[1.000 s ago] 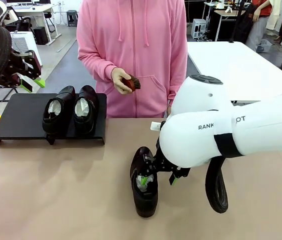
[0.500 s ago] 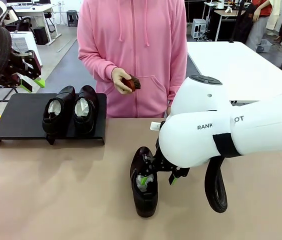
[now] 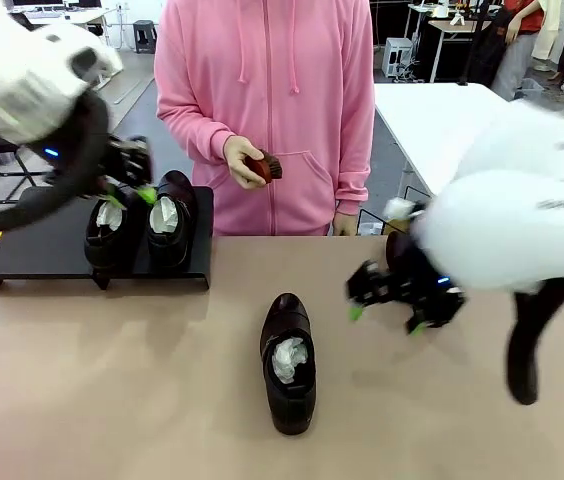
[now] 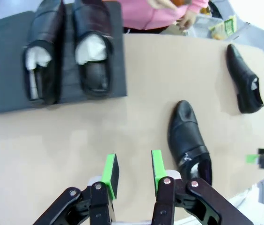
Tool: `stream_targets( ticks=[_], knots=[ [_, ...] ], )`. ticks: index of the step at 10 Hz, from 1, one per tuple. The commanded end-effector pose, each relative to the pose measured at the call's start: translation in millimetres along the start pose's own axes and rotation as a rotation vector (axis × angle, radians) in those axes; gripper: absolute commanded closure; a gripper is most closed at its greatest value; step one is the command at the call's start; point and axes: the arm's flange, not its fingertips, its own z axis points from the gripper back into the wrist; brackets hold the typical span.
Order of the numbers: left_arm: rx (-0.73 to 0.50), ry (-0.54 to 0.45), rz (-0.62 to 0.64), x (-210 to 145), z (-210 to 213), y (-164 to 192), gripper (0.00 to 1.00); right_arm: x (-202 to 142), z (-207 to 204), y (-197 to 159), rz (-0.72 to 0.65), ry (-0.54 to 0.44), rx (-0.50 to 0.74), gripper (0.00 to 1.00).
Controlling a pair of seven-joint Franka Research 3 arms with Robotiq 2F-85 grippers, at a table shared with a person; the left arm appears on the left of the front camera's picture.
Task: Organize the shoes by placing them on the stand.
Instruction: Place the Shoe from the middle of the table onto the Shoes Stand.
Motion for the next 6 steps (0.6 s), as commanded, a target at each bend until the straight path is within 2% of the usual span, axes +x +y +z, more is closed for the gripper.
stream_targets(
  ticks=[1,2,3,4,6],
  knots=[
    [0.058,-0.038,0.02,-20,-9,-41,0.6,8,19,-45,-0.133,-0.057,0.071,0.0],
    [0.02,-0.024,0.034,-31,-16,-62,0.6,15,26,-68,-0.246,-0.092,0.089,0.0],
    [-0.006,0.012,0.068,-37,-27,-78,0.6,8,20,-31,-0.081,-0.035,0.03,0.0],
    [0.0,0.086,0.094,-46,-38,-93,0.6,8,20,-31,-0.081,-0.035,0.03,0.0],
    [-0.016,0.138,0.092,-64,-56,-126,0.6,8,20,-31,-0.081,-0.035,0.03,0.0]
  ],
)
